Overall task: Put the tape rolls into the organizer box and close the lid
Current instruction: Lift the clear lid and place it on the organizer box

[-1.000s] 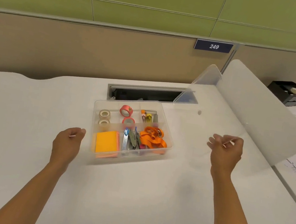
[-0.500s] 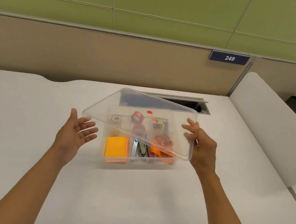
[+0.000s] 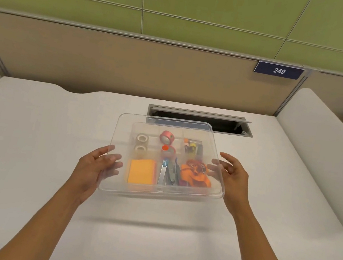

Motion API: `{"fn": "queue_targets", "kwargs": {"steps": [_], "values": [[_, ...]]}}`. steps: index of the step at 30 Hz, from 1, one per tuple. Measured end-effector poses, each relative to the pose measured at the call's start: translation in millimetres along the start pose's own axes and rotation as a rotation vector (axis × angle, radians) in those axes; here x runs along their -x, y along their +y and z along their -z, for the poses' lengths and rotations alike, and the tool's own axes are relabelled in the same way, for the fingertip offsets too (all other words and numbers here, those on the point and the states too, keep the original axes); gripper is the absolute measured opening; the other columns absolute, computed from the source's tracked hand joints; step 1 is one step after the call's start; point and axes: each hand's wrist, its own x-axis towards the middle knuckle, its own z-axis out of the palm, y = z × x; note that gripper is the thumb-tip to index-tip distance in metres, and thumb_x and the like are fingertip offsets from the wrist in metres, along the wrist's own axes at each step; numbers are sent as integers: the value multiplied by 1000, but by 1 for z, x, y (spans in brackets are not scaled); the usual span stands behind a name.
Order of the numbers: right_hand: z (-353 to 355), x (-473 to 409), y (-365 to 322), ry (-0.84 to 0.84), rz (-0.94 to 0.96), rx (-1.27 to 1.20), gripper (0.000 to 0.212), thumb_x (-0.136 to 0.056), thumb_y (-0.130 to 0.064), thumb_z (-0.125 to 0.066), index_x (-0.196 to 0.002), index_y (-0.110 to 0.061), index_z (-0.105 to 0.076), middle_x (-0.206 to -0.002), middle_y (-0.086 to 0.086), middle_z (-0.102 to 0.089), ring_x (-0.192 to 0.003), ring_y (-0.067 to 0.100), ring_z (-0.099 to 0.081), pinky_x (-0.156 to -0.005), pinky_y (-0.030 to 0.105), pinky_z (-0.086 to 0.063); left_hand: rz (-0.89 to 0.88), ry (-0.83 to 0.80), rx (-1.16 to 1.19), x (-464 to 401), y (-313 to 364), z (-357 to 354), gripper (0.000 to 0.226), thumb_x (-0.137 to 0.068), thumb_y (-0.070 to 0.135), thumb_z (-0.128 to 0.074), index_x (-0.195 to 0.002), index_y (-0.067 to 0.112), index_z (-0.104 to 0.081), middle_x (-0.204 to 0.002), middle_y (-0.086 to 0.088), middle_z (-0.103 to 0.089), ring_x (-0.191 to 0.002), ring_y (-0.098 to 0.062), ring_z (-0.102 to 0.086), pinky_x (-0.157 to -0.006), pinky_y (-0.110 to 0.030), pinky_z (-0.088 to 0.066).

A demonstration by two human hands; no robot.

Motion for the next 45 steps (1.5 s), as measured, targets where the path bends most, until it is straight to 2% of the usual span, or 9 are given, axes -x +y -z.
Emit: {"fn": "queue_targets", "kwargs": {"steps": [3,6,11,14,17,25,32,39,45], "values": [[0,-10,-3,45,-155,-78,23,-97,-2,-48,-108,-10,-66,-106,18,-71,-82,27,-69,-65,29,-56,-17,8,-31,-5,-3,-6,43,-88,4,-63,-129,7,-54,-106,-12,-69,-84,-22,-73,-64,-26,-59],[1,-22,0,45,-188,62,25,-94,-14,-57,-118,-10,-62,-102,11,-71,-76,21,-61,-60,28,-48,-61,32,-147,-12,-7,-14,45,-86,4,-66,-129,8,-54,-94,-7,-65,-89,-25,-70,-68,-30,-57],[-5,-36,9,115,-83,527,35,-93,-22,-59,-127,-15,-59,-107,2,-67,-97,22,-62,-84,31,-48,-112,77,-437,-30,-17,-23,42,-90,17,-64,-131,14,-57,-94,0,-62,-86,-16,-57,-78,-31,-47],[-10,-45,14,118,-41,665,35,-95,-19,-54,-129,-11,-58,-114,7,-67,-102,27,-63,-93,36,-47,-121,126,-597,-41,-24,-27,42,-91,25,-61,-132,19,-56,-104,0,-58,-95,-16,-57,-93,-35,-45],[-14,-55,24,137,-26,747,34,-97,-15,-50,-130,-9,-58,-117,10,-66,-107,29,-62,-97,35,-44,-113,157,-699,-49,-27,-33,40,-92,28,-59,-131,19,-56,-116,-4,-52,-97,-17,-56,-94,-35,-44],[-17,-56,45,175,-73,776,33,-98,-14,-47,-129,-9,-59,-126,11,-63,-114,28,-59,-99,35,-43,-95,220,-705,-61,-35,-40,39,-94,27,-56,-132,21,-56,-118,-4,-54,-96,-16,-56,-89,-32,-43],[-19,-54,53,190,-81,754,34,-97,-14,-48,-130,-13,-58,-122,11,-63,-114,27,-58,-100,37,-44,-84,244,-683,-62,-47,-42,38,-96,26,-53,-132,16,-55,-95,0,-59,-86,-17,-56,-79,-30,-43],[-16,-55,58,168,-89,725,32,-98,-16,-45,-128,-15,-55,-111,14,-66,-98,29,-63,-87,38,-52,-87,246,-746,-57,-57,-45,45,-100,31,-40,-144,18,-42,-126,-12,-61,-120,-30,-55,-98,-37,-43],[-18,-54,59,179,-79,762,31,-99,-17,-42,-128,-16,-54,-107,13,-67,-98,30,-64,-84,36,-51,-152,315,-810,-56,-66,-48,46,-101,33,-38,-144,19,-41,-129,-11,-63,-113,-32,-60,-98,-45,-47]]}}
